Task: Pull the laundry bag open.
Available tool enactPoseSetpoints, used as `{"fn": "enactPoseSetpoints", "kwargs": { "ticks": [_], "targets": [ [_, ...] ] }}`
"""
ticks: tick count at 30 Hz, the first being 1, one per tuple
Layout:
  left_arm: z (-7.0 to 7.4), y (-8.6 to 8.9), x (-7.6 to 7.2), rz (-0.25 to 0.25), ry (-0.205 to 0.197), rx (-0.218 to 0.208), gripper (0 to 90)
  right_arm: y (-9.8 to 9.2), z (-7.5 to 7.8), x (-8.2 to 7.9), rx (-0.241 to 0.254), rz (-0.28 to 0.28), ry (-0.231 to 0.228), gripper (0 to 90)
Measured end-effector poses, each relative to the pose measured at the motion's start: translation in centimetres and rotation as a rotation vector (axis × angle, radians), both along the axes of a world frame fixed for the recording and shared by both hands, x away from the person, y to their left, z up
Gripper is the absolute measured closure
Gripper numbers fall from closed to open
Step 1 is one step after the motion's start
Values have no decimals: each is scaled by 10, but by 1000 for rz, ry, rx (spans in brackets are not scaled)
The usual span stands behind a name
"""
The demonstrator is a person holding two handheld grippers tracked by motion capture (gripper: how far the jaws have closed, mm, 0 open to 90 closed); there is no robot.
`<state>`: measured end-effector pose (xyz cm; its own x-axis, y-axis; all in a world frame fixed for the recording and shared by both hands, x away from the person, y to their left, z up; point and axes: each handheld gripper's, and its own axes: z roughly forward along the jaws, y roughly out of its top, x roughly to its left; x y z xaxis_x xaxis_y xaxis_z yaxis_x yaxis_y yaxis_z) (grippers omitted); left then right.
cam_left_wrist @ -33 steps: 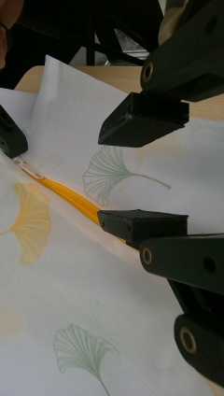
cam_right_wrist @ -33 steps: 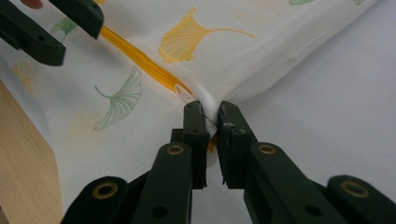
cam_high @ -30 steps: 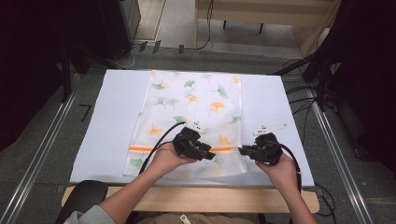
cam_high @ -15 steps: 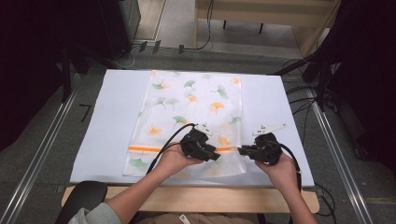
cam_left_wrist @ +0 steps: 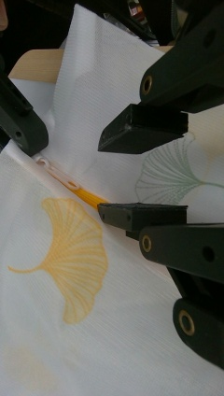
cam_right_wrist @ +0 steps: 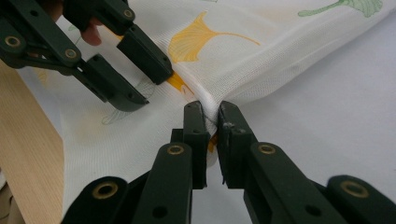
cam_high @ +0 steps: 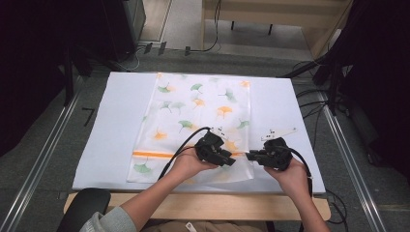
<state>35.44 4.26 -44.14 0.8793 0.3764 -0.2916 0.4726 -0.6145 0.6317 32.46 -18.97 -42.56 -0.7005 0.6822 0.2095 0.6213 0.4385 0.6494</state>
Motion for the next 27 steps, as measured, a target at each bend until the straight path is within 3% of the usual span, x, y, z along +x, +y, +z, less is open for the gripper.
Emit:
{"fn": "enactPoseSetpoints", "kwargs": {
  "ticks": [14, 23, 27],
  "targets": [
    [-1, -13, -1, -27, -30, 5, 636, 7, 3, -3, 12, 62, -17, 846],
    [0, -14, -1, -24, 19, -26, 785, 10, 2, -3, -7, 65, -16, 846],
    [0, -16, 0, -10, 32, -26, 803, 12, 2, -4, -13, 60, -6, 847]
  ]
}}
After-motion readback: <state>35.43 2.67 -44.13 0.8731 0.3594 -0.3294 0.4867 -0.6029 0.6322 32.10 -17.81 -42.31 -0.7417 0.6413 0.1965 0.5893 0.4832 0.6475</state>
